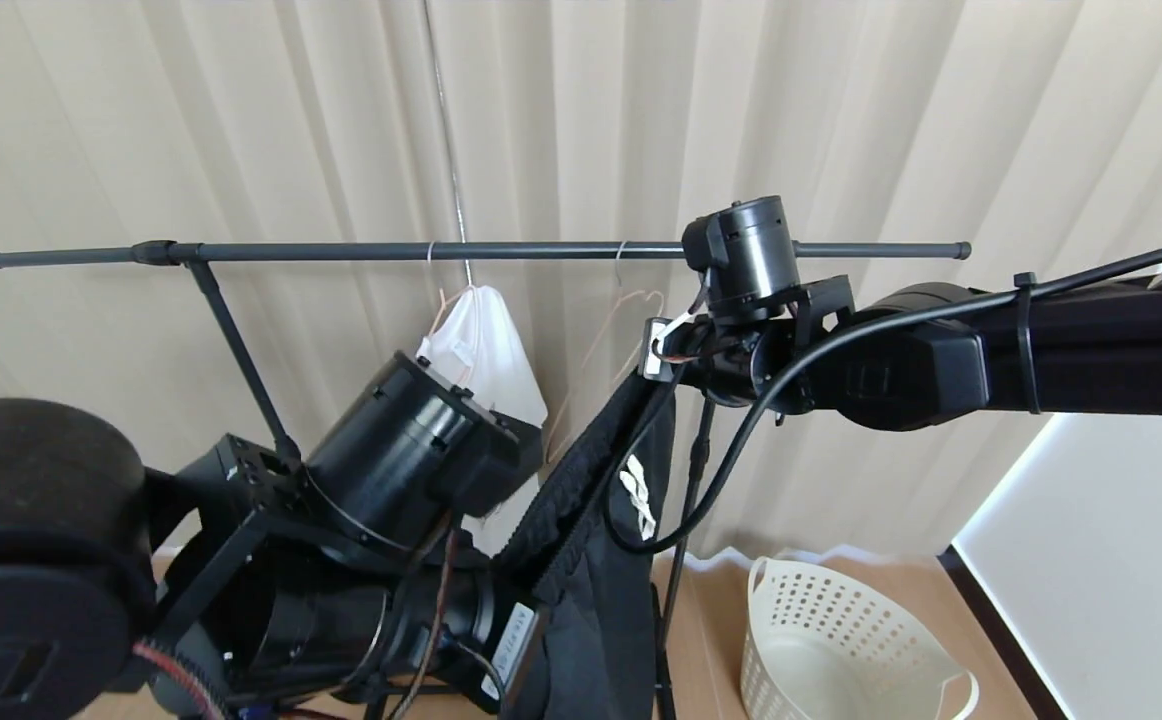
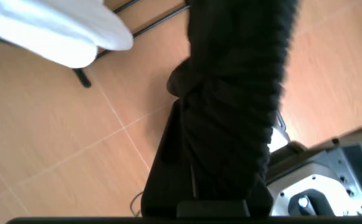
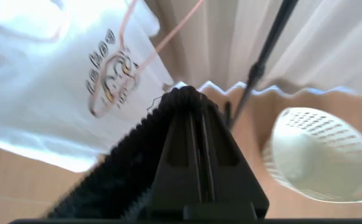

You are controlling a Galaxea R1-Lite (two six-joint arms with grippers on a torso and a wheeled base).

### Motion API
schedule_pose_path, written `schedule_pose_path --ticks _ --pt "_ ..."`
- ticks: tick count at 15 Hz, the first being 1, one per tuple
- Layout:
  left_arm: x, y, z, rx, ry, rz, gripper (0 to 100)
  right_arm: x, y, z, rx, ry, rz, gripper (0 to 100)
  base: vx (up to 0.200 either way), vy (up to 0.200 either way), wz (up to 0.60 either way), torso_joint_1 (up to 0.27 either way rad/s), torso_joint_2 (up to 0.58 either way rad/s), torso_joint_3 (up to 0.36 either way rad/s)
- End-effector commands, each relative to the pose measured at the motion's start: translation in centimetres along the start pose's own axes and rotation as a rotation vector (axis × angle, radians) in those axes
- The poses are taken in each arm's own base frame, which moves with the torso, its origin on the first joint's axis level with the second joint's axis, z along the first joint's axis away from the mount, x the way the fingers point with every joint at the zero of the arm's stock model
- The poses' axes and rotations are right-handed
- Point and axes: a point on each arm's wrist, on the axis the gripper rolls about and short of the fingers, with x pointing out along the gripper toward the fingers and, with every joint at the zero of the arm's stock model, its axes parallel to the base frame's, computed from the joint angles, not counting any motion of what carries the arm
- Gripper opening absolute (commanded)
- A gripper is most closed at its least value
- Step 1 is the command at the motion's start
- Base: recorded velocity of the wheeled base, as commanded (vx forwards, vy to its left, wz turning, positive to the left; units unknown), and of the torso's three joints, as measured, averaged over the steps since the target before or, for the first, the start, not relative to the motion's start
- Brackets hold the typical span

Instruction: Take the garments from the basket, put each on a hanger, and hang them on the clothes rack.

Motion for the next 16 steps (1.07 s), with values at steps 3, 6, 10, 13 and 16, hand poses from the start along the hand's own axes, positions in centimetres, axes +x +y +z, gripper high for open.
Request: schedule_pose_path --ticks 3,6,10,13,16 --pt "0.7 -3.6 -0.8 -0.002 -0.012 -0.09 0 0.7 0.4 -0.1 0.027 -0.006 0.004 0 0.0 0.0 0.0 0.0 0.0 0.0" --pt "1.1 -3.4 -0.5 -0.053 -0.02 -0.072 0 -0.2 0.2 0.5 0.026 -0.015 0.002 0 0.0 0.0 0.0 0.0 0.0 0.0" --pt "1.5 0.2 0.5 -0.151 -0.058 0.095 0 -3.2 -1.6 2.3 -0.017 -0.048 -0.008 0 0.0 0.0 0.0 0.0 0.0 0.0" --pt "1.3 4.6 3.6 -0.293 -0.148 0.206 0 -6.1 -3.5 3.1 -0.119 -0.07 -0.043 0 0.0 0.0 0.0 0.0 0.0 0.0" --pt "2.6 7.0 6.5 -0.361 -0.193 0.255 0 -7.9 -4.9 1.6 -0.245 -0.029 -0.059 0 0.0 0.0 0.0 0.0 0.0 0.0"
